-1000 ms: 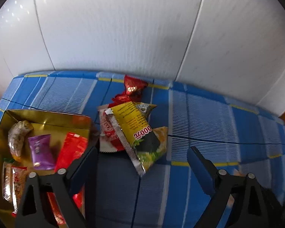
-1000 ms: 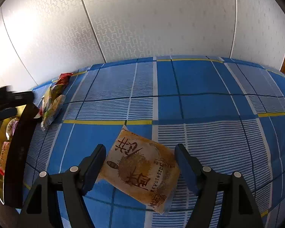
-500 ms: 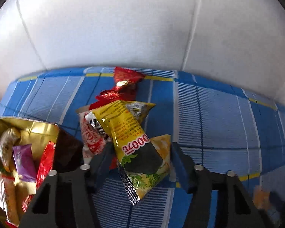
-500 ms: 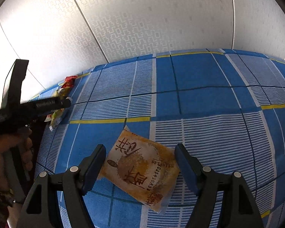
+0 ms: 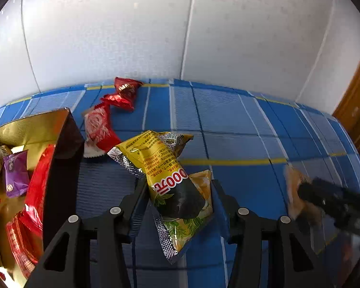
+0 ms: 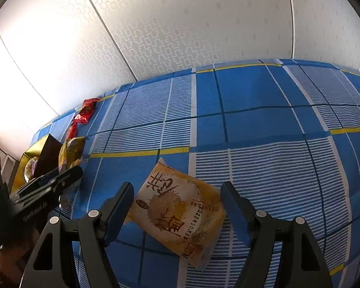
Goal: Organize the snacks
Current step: 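Grasp the yellow chip bag with the left gripper while the right gripper holds the pastry bag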
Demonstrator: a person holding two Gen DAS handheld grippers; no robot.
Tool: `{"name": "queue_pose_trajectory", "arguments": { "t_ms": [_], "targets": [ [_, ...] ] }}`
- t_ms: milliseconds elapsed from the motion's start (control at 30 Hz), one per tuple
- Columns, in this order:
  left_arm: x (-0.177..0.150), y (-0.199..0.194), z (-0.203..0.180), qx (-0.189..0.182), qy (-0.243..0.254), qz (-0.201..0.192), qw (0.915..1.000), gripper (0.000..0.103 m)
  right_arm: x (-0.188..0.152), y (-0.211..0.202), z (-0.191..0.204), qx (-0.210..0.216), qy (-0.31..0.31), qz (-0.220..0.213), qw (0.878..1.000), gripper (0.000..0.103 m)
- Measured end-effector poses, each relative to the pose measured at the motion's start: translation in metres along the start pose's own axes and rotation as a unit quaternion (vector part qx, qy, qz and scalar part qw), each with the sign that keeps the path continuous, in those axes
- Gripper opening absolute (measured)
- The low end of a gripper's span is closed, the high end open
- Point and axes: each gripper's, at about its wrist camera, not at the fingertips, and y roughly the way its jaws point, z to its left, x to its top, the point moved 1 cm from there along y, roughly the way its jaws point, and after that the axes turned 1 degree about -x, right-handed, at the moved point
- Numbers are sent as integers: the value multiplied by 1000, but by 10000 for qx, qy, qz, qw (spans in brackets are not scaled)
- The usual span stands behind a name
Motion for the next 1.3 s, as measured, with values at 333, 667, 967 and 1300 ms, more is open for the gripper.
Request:
{"name": "queue_pose_trajectory", "arguments": {
  "t_ms": [333,667,967,1300],
  "targets": [
    [-4,-13,2,-18,-188,-43,9998,81,0,-1,0,-14,-26,-18,10000,76],
    [3,0,0,85,-179,210,9996,50,0,0,1,-33,-68,-20,10000,76],
    [-10,-17,-16,-254,500,-168,9983,47,1,-1,-3,51,72,-9,10000,76],
    [-21,1,-7,-202,-71,-21,9998,58,-6,0,6,-210,-322,-133,9992,76]
  ]
}}
